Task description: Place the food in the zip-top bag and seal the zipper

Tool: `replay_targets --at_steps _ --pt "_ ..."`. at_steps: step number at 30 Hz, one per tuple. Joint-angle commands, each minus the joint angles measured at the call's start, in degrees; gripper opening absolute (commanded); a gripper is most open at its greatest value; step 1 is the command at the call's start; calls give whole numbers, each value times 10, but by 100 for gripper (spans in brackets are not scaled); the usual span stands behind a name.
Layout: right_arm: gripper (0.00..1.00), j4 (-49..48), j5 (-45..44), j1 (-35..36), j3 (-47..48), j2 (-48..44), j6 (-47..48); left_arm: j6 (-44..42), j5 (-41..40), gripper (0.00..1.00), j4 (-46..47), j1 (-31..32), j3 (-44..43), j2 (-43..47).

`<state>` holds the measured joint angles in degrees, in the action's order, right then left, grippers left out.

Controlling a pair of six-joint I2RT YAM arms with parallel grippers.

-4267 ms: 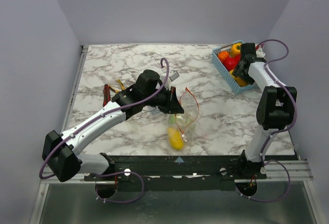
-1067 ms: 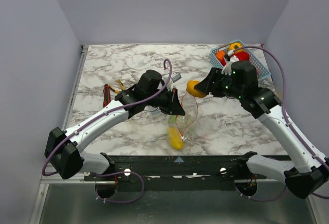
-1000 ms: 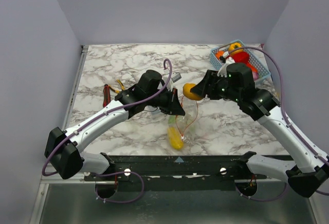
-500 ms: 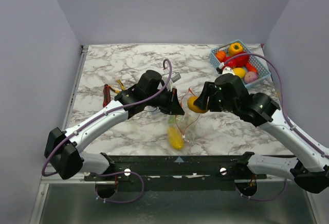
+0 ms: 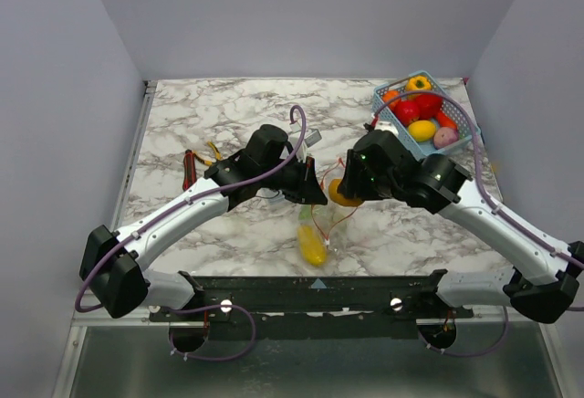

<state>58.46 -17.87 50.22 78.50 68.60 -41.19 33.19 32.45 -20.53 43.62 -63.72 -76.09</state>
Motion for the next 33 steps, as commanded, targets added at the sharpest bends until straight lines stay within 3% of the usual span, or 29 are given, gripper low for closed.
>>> replay_targets --at_steps 1,7,11,17,33 --pt "14 69 -66 34 37 31 -21 -11 -2 0 -5 -2 -9 -1" --pt "50 63 -68 43 45 41 -21 -10 0 0 -7 -2 -9 -1" --pt "65 52 -58 45 49 44 -14 -11 2 0 -7 -2 -9 -1" --pt "74 29 -60 45 38 30 -10 -10 6 0 -6 -2 -11 0" --pt "75 12 -90 45 38 17 -16 -5 14 0 -4 -2 -9 -1"
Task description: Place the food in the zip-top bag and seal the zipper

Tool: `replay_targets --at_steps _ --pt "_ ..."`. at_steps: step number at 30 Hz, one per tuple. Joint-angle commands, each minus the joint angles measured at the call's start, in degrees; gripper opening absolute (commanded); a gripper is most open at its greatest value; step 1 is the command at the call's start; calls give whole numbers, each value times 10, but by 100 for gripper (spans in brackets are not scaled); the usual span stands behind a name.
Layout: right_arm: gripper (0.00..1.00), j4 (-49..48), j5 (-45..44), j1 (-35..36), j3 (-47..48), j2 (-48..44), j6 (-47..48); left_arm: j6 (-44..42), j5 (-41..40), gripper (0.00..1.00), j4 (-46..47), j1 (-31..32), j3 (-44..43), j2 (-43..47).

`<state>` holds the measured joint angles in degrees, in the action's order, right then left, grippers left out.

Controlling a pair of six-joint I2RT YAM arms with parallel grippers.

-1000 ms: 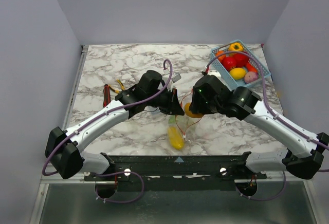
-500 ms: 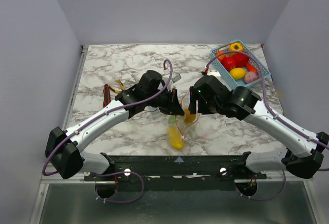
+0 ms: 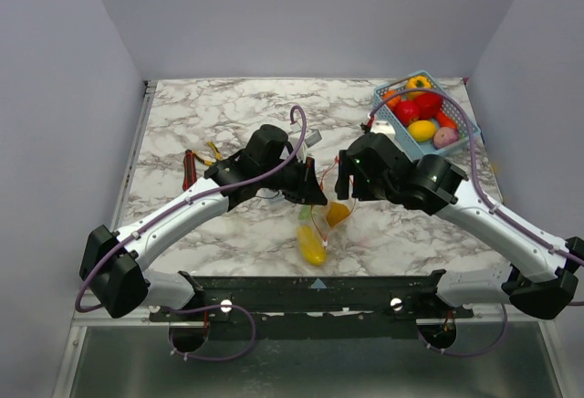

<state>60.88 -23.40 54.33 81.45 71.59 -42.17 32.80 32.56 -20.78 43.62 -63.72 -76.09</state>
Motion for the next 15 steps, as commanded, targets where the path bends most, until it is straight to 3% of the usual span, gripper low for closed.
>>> replay_targets --at_steps 1,11,15 --pt "75 -13 -42 4 11 -17 -8 -1 15 0 -1 -2 -9 -2" --pt "76 -38 -168 -3 43 -35 23 -2 8 0 0 -2 -8 -7" --pt "77 -46 -139 -90 66 -3 80 -3 10 0 -1 -2 -9 -9"
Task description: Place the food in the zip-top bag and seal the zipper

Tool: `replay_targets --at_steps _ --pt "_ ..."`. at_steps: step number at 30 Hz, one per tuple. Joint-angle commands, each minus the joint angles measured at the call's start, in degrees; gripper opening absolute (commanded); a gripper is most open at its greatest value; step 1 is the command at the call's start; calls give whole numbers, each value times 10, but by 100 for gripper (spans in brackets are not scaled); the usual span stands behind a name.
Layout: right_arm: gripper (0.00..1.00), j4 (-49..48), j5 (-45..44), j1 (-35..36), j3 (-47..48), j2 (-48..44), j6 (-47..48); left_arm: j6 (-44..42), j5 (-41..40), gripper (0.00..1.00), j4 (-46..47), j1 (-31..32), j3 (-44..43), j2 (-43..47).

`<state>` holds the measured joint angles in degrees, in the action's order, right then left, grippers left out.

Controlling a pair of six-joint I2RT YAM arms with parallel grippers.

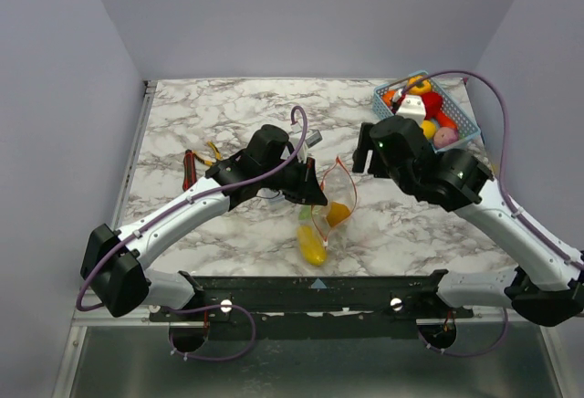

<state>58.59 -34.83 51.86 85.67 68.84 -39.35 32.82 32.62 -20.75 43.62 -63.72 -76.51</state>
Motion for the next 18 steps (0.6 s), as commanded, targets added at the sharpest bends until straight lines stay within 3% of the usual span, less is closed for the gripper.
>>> replay_targets --at_steps 1,5,9,18 --pt "77 -30 -8 -95 24 27 67 -3 9 0 -2 -2 -8 -4" --pt "77 -77 35 -192 7 21 106 -6 6 0 -7 -2 -12 -2" --pt "77 -114 145 -315 -11 33 127 -7 8 0 -5 -2 -12 4" --pt "75 -244 383 -494 -108 76 61 -5 11 0 -5 -2 -10 5"
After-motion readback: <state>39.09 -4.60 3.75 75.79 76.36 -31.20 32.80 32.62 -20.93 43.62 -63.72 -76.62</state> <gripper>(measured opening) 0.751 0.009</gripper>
